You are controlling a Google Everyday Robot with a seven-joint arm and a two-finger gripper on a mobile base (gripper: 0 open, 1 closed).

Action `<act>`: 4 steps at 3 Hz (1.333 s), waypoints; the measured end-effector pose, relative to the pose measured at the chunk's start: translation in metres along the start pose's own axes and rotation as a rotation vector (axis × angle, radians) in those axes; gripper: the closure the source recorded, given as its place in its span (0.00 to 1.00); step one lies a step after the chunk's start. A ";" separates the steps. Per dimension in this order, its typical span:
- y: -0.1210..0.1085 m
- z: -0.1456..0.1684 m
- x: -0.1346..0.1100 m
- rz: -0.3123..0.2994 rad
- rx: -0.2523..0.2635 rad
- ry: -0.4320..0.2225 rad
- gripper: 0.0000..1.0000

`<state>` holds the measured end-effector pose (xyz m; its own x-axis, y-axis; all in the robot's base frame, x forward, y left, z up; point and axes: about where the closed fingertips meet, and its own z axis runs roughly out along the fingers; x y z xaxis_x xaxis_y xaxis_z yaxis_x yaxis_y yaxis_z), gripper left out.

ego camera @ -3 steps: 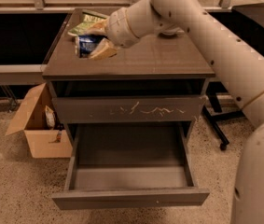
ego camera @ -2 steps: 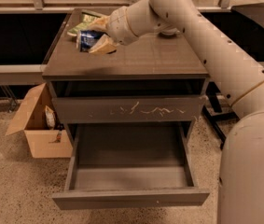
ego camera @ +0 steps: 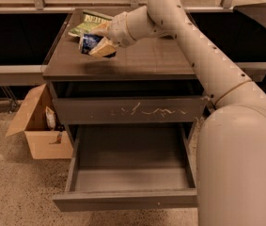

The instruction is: Pick pepsi can from middle drawer and place on counter

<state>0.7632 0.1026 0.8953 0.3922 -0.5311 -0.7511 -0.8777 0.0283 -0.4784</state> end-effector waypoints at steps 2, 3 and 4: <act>-0.013 0.012 0.018 0.049 0.005 0.008 0.00; -0.013 0.012 0.018 0.051 0.007 0.009 0.00; -0.015 -0.017 0.017 0.057 0.080 0.001 0.00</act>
Offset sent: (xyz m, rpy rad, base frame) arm 0.0348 -0.0080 -0.0134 0.0116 0.0491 -0.0599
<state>0.7788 0.0789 0.8970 0.3423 -0.5275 -0.7776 -0.8735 0.1262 -0.4701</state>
